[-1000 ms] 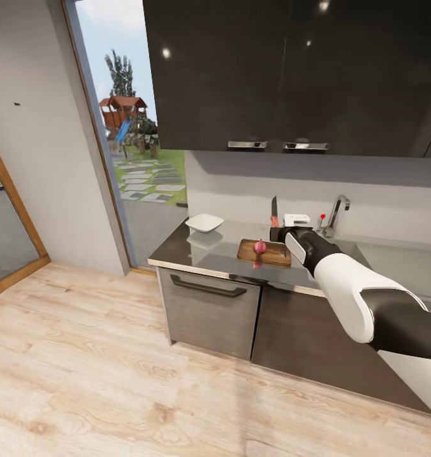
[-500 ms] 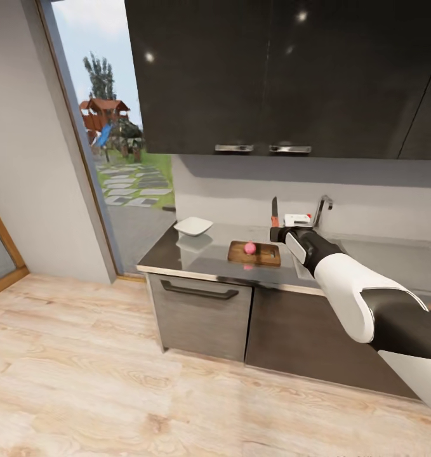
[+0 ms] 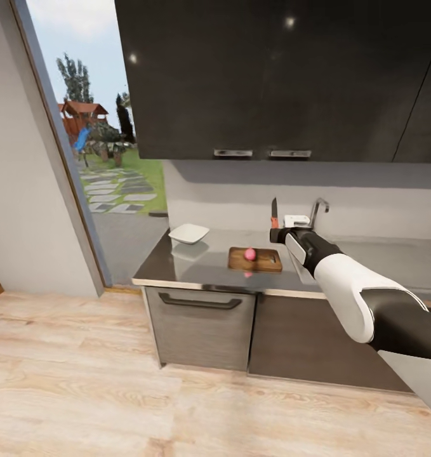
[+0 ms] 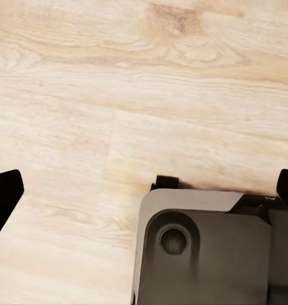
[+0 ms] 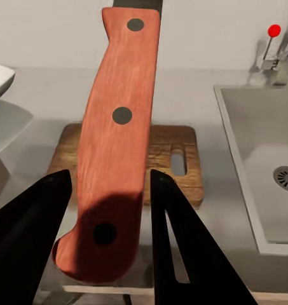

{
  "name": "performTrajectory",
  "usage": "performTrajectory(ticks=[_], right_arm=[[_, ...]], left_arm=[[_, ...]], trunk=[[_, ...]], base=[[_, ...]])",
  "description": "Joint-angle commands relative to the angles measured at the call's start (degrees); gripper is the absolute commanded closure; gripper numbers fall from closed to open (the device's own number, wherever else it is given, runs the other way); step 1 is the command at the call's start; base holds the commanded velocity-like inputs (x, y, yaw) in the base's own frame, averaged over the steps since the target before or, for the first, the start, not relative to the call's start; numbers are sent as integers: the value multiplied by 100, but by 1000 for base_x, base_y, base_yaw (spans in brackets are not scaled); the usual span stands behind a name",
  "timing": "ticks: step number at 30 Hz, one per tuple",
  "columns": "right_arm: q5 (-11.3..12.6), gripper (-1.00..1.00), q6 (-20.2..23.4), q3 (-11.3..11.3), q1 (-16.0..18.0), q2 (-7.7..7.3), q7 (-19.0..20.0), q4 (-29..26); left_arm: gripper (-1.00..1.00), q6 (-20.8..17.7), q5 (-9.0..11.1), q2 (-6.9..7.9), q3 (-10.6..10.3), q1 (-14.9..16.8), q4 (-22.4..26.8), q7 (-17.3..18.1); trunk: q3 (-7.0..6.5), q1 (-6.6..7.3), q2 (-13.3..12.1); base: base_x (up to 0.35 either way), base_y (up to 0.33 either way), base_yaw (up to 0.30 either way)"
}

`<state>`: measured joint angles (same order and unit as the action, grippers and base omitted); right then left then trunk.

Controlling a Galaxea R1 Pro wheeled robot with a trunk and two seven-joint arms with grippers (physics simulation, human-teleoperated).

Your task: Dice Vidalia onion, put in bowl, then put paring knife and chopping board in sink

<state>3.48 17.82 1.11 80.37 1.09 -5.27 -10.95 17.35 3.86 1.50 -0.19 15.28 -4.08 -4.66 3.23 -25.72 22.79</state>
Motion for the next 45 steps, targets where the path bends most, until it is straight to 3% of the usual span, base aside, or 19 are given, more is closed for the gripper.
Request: performTrajectory(ticks=[1, 5, 9, 17, 45], right_arm=[[39, 100, 27, 12, 5, 2, -27, -6], [39, 100, 28, 12, 5, -2, -27, -4], [39, 100, 28, 15, 5, 3, -27, -3], [39, 100, 28, 18, 5, 5, -27, 15], [39, 100, 28, 21, 5, 14, -44, 45]], left_arm=[[-100, 41, 39, 0, -6, 10, -23, 8], [-100, 34, 43, -70, -8, 10, -16, 0], [-100, 21, 44, -250, -8, 10, -20, -10], [-100, -18, 61, -276, 9, 10, -14, -59], [-100, -21, 62, -276, 10, 10, -14, -55]], trunk=[[7, -6, 13], [-11, -6, 13], [-14, -6, 13], [-15, -6, 13], [452, -577, 1055]], base=[[239, 248, -168], [219, 220, -121], [55, 55, -23], [4, 4, -2], [0, 0, 0]])
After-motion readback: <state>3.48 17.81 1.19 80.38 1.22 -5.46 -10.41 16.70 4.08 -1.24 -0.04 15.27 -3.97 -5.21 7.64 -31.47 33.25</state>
